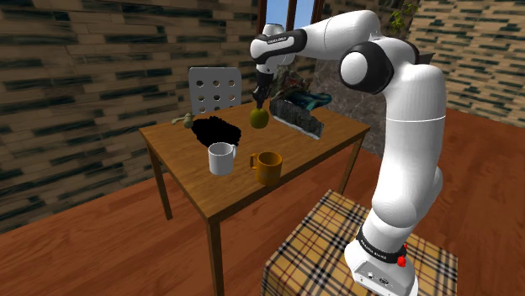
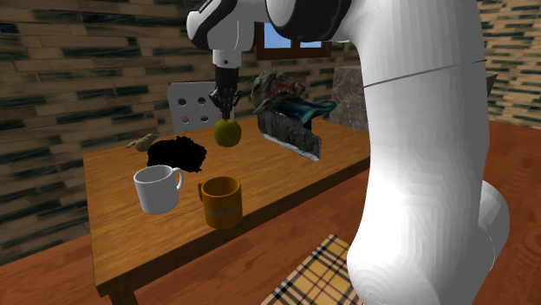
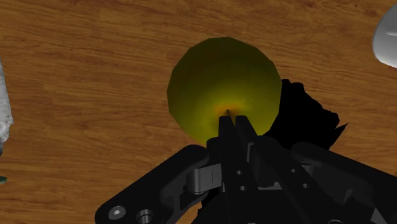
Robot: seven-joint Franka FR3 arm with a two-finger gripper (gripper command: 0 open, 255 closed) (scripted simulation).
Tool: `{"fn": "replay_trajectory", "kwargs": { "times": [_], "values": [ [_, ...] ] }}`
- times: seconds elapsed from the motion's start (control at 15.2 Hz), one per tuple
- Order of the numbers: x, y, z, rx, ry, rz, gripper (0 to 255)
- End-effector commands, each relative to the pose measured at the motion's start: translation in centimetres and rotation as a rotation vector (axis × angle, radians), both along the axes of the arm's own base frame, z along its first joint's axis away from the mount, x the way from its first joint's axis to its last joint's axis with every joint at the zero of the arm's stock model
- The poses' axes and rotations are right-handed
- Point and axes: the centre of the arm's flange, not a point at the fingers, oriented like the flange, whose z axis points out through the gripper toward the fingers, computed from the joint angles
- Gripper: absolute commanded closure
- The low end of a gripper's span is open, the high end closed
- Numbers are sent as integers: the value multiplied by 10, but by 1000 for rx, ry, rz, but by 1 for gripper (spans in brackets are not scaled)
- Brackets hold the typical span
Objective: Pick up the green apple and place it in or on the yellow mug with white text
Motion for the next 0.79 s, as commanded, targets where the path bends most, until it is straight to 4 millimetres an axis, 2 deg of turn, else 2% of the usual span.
{"fn": "replay_trajectory", "kwargs": {
  "times": [0.0,0.73],
  "values": [
    [0,-1,11,0,0,0,255],
    [0,-1,69,0,0,0,255]
  ]
}}
